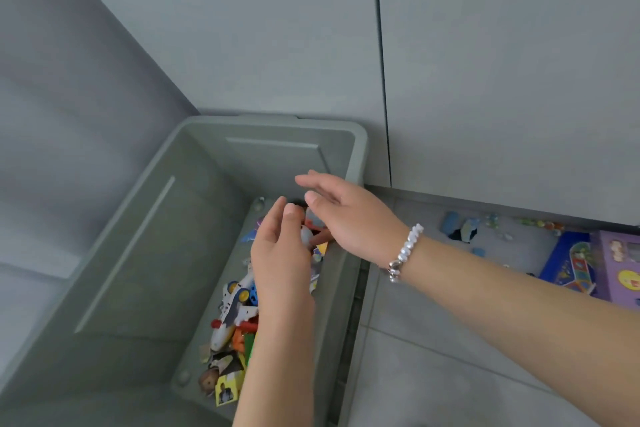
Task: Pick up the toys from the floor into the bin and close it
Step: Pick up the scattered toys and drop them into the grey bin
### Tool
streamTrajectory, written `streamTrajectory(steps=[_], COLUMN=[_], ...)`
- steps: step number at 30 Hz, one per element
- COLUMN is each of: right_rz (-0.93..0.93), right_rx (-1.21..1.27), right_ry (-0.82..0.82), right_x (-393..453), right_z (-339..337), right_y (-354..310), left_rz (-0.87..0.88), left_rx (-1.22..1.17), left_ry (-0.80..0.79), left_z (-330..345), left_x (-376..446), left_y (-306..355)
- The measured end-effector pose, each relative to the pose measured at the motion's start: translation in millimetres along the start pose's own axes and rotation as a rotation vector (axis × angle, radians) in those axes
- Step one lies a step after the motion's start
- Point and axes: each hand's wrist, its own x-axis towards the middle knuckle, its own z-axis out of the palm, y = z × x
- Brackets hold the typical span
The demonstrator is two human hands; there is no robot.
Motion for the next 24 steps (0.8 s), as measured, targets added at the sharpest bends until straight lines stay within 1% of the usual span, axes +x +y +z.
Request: streamTrajectory(steps=[2,6,9,11,13,16,21,24], right_rz=[-0.04,-0.096,-0.086,-0.05,-0.015,0.053,0.187,0.266], right_rx=[0.034,0.051,0.046,0.04,0.039,0.008,-0.107,-0.148], right_ry=[0.03,0.219,0.32,0.376,0.43,0.495,0.547,0.565], right_x=[-6.0,-26.0,-43.5,-52.2,-59.3,-69.0,-77.1,-79.5], right_z=[-5.1,-28.2,-52.0,-68.3,-83.1,-101.7,-125.5,-137.0], right_y=[4.3,26.6,48.5,64.9,79.6,103.9,147.3,171.4], left_rz=[0.047,0.215,0.354,0.42,0.396,0.295,0.144,0.09], left_rx=[0.011,0.098,0.261,0.306,0.292,0.278,0.305,0.338], left_ry=[-0.015,-0.079,-0.151,-0.193,-0.274,-0.387,-0.471,-0.501], left_z=[4.6,23.0,42.8,57.0,72.2,97.5,137.7,156.1], left_x=[-4.0,-16.7,-30.6,-38.4,-43.0,-43.0,-31.7,-22.6], left_y=[-2.3,-6.5,-14.5,-21.1,-28.7,-49.0,-92.3,-119.0])
